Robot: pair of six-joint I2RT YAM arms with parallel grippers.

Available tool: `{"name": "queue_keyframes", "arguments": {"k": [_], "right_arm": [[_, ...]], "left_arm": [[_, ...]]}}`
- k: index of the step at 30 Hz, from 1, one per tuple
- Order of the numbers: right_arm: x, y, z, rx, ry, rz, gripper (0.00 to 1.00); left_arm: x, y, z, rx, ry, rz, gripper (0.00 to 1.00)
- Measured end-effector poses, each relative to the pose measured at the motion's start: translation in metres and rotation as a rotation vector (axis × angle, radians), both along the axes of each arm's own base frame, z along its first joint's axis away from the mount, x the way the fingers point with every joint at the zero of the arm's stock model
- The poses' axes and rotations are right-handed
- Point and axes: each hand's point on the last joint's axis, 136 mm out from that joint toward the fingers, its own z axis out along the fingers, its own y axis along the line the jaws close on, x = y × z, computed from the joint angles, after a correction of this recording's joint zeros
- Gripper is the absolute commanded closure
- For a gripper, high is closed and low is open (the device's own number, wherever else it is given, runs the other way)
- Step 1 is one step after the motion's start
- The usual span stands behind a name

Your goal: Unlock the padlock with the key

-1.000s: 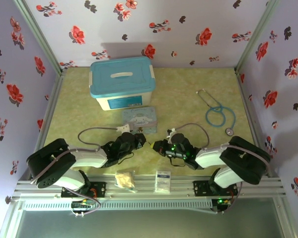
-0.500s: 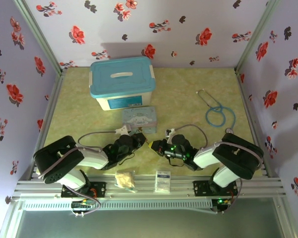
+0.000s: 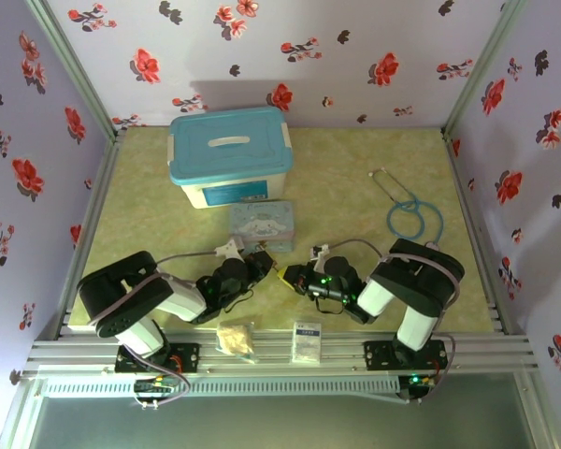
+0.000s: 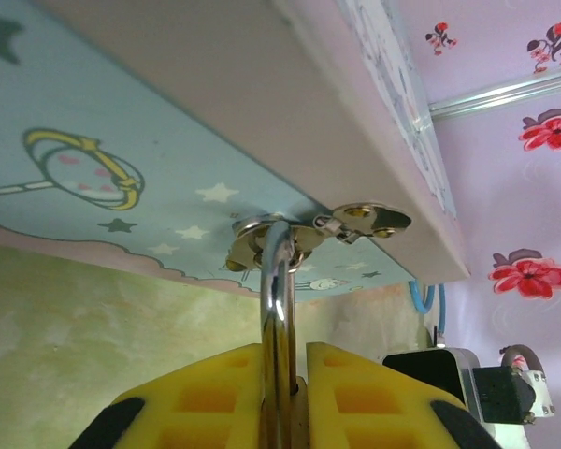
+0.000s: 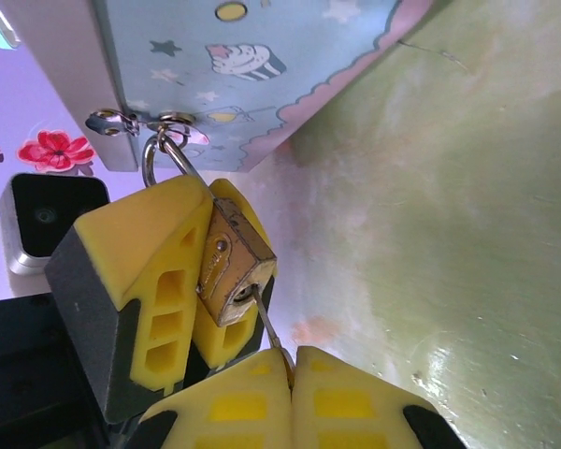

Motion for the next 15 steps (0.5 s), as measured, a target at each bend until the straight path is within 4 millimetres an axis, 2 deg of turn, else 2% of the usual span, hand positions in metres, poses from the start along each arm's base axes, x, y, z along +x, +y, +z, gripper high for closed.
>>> {"name": "queue_keyframes", "arguments": {"k": [15], "right_arm": [[0.007, -0.004, 0.011, 0.037, -0.031, -0.014, 1.0]], "left_arm": [[0.003, -0.002, 0.012, -0.051, -0.027, 0.014, 1.0]]}}
